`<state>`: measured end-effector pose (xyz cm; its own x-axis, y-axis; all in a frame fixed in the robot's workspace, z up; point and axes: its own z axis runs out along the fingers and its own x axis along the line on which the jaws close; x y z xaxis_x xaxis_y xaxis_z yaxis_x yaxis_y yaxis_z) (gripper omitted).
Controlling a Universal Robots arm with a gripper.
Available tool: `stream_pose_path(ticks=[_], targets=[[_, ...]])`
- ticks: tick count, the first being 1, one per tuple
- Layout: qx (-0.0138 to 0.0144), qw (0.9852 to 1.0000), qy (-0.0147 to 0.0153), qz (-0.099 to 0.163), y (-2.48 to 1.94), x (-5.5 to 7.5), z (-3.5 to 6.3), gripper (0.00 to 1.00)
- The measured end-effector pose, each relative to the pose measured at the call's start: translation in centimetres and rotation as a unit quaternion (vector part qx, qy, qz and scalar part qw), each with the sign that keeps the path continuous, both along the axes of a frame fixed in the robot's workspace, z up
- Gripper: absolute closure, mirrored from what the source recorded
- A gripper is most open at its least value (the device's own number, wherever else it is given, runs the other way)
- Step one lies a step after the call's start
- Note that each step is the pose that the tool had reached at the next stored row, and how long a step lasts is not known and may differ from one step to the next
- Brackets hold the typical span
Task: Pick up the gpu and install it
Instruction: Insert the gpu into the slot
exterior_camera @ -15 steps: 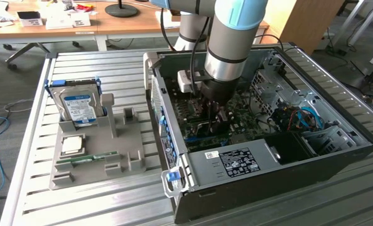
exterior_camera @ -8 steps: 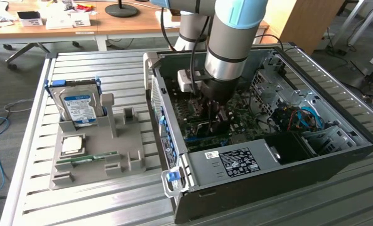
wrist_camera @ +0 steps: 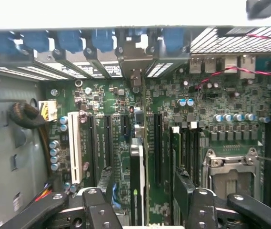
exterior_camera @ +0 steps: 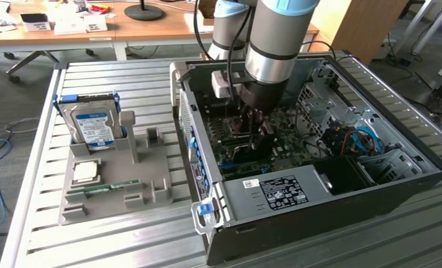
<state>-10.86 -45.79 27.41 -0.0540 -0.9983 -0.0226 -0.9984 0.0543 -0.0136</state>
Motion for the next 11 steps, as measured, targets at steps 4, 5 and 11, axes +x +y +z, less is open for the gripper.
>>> stream_pose_path(ticks=[4,5,11], targets=[[0.0,1.0,0.0,0.0,0.0,0.0,1.15,0.36],[0.0,1.0,0.0,0.0,0.0,0.0,1.42,0.36],[0.0,1.0,0.0,0.0,0.0,0.0,3.29,0.36]])
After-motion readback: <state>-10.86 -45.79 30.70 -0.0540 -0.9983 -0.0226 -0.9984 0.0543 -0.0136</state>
